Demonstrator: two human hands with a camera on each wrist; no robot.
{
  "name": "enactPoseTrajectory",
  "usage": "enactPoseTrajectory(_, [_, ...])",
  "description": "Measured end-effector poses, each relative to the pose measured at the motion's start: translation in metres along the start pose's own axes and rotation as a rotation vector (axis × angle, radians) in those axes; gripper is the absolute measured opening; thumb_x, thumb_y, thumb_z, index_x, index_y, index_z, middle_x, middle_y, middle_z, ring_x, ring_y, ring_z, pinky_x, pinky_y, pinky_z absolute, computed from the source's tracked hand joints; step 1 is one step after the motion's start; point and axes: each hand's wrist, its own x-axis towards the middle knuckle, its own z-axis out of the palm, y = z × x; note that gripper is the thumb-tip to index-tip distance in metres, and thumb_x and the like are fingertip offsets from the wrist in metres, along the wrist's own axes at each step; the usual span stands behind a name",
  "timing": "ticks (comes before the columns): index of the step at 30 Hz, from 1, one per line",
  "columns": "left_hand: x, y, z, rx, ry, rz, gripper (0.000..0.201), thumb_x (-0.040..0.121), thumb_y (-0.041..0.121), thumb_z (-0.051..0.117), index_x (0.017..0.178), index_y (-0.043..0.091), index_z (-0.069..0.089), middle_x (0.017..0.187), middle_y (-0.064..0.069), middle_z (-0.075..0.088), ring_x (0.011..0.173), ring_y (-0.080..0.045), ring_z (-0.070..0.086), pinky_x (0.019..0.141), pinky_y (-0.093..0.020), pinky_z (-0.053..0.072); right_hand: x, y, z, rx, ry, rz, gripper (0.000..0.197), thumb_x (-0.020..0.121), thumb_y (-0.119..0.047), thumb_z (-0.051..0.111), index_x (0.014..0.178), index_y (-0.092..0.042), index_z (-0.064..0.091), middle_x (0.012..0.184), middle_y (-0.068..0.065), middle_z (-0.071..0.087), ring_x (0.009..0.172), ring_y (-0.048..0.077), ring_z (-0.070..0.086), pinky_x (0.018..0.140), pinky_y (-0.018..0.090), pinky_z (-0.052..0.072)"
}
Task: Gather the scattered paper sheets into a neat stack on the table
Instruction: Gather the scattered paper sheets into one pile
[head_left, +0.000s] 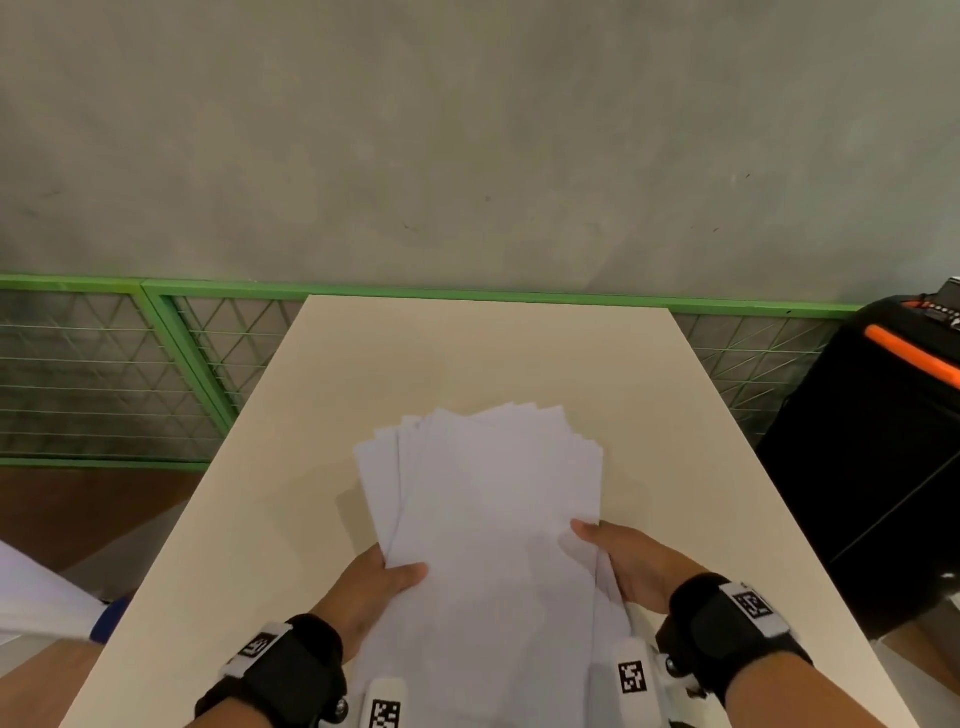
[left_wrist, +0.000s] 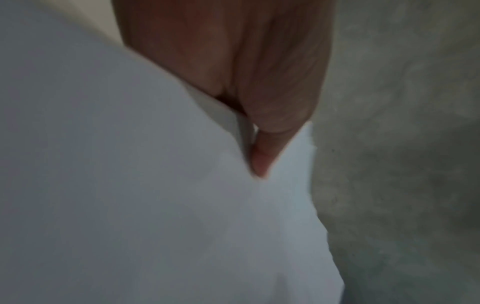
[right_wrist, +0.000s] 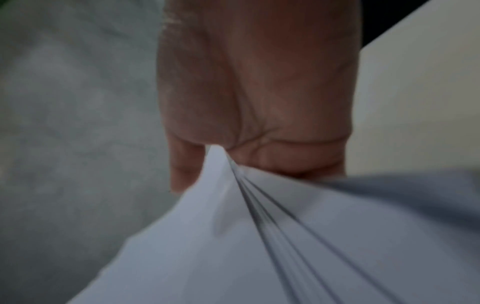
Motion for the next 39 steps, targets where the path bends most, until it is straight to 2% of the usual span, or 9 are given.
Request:
enactPoseTrajectory(3, [0.004,-0.008,0.003,0.008,0.055,-0.036,0.061,0.067,0.024,0.065,0.123,0.006,0.051,0.121,-0.015,0.062,0.11,-0.031,0.06,0.101,-0.045,0.044,-0.004,0.005,0.01,-0.07,-0.015,0.036,0.103,0.069,-0.049,0.073,0.149,-0.015,0.018,0.157,0.004,0.02,0.144,0.025,0.019,0.116,0.042,0.014])
enactPoseTrajectory(6, [0.004,-0.016,0.006,-0.014,0.057,-0.058,0.09,0.061,0.034,0.067,0.141,0.01,0.032,0.138,-0.011,0.048,0.123,-0.027,0.051,0.11,-0.045,0.036,-0.002,0.013,0.015,-0.045,0.047,-0.04,0.07,0.088,-0.027,0.059,0.144,-0.007,0.023,0.153,0.007,0.028,0.129,0.019,0.034,0.107,0.029,0.023])
enactPoseTrajectory(10, [0.001,-0.016,0.017,-0.054,0.013,0.0,0.109,0.067,0.029,0.071,0.151,0.025,0.0,0.156,0.0,0.022,0.139,-0.022,0.033,0.115,-0.037,0.027,-0.005,0.021,0.024,-0.076,-0.038,-0.065,0.132,0.035,-0.055,0.086,0.144,-0.016,0.023,0.148,0.001,0.037,0.133,0.02,0.037,0.112,0.033,0.029])
enactPoseTrajectory(12, [0.0,-0.015,0.017,-0.101,-0.007,0.01,0.117,0.061,0.032,0.074,0.15,0.03,-0.001,0.157,-0.001,0.022,0.139,-0.024,0.033,0.115,-0.041,0.028,-0.007,0.021,0.023,-0.018,-0.07,-0.094,0.124,0.04,-0.051,0.087,0.143,-0.016,0.027,0.146,0.0,0.039,0.135,0.02,0.036,0.11,0.032,0.029])
enactPoseTrajectory(17, [0.0,-0.018,0.015,-0.227,0.006,0.025,0.099,0.083,0.024,0.065,0.15,0.027,-0.008,0.16,0.003,0.011,0.144,-0.022,0.024,0.117,-0.037,0.02,-0.012,0.019,0.024,0.007,-0.102,-0.064,0.082,0.086,-0.023,0.062,0.149,-0.026,0.01,0.139,-0.008,0.037,0.128,0.015,0.035,0.1,0.028,0.037])
enactPoseTrajectory(21, [0.001,-0.019,0.007,-0.268,-0.01,-0.023,0.099,0.082,0.026,0.067,0.15,0.03,-0.004,0.159,-0.001,0.018,0.143,-0.023,0.026,0.112,-0.042,0.03,-0.017,0.019,0.021,0.066,-0.087,-0.02,0.095,0.084,-0.034,0.064,0.147,-0.038,-0.006,0.16,-0.004,0.002,0.146,0.026,0.005,0.115,0.048,0.014])
enactPoseTrajectory(30, [0.004,-0.022,0.002,-0.209,0.024,-0.025,0.1,0.077,0.032,0.071,0.151,0.025,0.006,0.158,-0.002,0.021,0.143,-0.024,0.025,0.113,-0.04,0.028,-0.005,0.032,0.028,0.104,-0.095,0.036,0.105,0.075,-0.037,0.074,0.148,-0.038,-0.001,0.158,-0.008,0.014,0.14,0.025,0.03,0.114,0.045,0.026])
enactPoseTrajectory(36, [0.004,-0.016,0.001,-0.226,0.061,-0.066,0.093,0.08,0.02,0.066,0.151,0.026,0.007,0.159,-0.004,0.018,0.144,-0.025,0.022,0.115,-0.044,0.024,-0.015,0.028,0.031,0.07,-0.113,0.021,0.092,0.084,-0.031,0.064,0.147,-0.041,-0.002,0.155,-0.003,0.023,0.117,0.025,0.051,0.078,0.042,0.052])
enactPoseTrajectory(39, [0.002,-0.016,0.004,-0.17,0.066,-0.077,0.1,0.071,0.025,0.071,0.151,0.024,0.011,0.157,-0.005,0.023,0.142,-0.026,0.027,0.117,-0.043,0.02,-0.014,0.029,0.037,0.077,-0.12,-0.02,0.1,0.083,-0.024,0.065,0.147,-0.037,-0.01,0.157,-0.006,0.015,0.136,0.025,0.032,0.106,0.044,0.038])
